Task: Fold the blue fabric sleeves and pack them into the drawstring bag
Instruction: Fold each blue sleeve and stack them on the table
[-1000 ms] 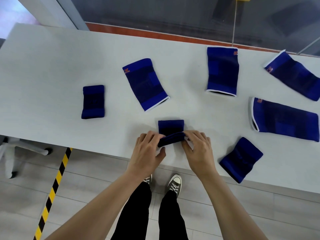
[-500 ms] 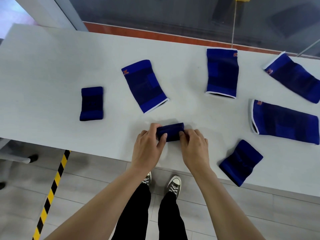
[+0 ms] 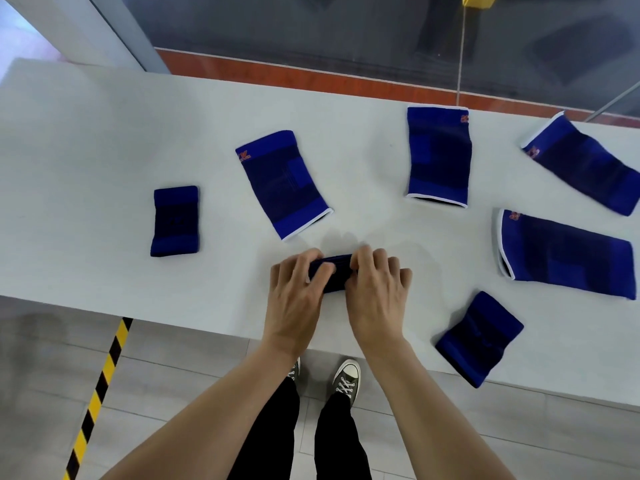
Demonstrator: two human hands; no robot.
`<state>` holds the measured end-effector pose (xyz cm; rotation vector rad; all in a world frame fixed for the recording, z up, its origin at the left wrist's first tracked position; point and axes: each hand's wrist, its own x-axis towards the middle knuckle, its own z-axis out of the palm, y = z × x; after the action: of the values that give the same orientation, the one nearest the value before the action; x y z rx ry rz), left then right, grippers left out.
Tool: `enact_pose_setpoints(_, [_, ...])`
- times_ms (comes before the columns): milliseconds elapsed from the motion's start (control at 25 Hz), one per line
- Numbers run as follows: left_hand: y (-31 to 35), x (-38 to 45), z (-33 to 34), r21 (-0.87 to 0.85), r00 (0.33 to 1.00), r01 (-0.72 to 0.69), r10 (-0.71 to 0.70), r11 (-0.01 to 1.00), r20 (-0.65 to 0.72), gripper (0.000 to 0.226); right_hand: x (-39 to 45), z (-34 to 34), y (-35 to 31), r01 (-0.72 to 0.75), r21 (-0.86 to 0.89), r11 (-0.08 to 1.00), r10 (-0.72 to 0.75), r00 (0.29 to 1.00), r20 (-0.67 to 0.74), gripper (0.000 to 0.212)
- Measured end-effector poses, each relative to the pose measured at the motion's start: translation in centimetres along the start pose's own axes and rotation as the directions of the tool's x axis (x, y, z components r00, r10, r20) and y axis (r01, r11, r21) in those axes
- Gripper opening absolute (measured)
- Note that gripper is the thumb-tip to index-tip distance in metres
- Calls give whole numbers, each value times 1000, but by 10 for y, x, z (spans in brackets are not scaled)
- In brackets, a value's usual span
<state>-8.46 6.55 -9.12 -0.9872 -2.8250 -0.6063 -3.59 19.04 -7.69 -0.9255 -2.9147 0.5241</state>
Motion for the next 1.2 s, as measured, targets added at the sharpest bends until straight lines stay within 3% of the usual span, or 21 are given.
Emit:
enact_pose_setpoints(200, [-2, 1, 12, 47, 991, -124, 122, 991, 52, 35, 18, -3, 16, 2, -37, 999, -5, 996, -89, 16])
enact_pose_setpoints(480, [28, 48, 15, 209, 960, -24, -36, 978, 277, 55, 14, -20, 50, -15, 86, 996, 23, 995, -98, 29])
enact_pose_setpoints(680, [38, 104, 25, 281, 917, 15, -125, 960, 378, 62, -28, -36, 87, -142, 56, 988, 148, 979, -139, 31])
enact_pose_setpoints(800, [42, 121, 29, 312, 897, 2, -139, 950, 419, 66, -54, -44, 106, -328, 1, 945, 323, 931, -171, 38])
enact_pose_setpoints(920, [44, 119, 25, 271, 902, 42, -153, 962, 404, 72, -73, -43, 118, -467, -70, 881, 463, 884, -66, 50])
enact_pose_setpoints(1000, [45, 106, 16, 226, 921, 59, -141, 972, 364, 77, -77, -37, 114, -418, -53, 907, 419, 908, 8, 55])
enact_pose_setpoints(1200, [24, 55, -10, 185, 938, 115, -168, 976, 304, 76, -46, -19, 70, -132, -3, 991, 132, 986, 104, 57])
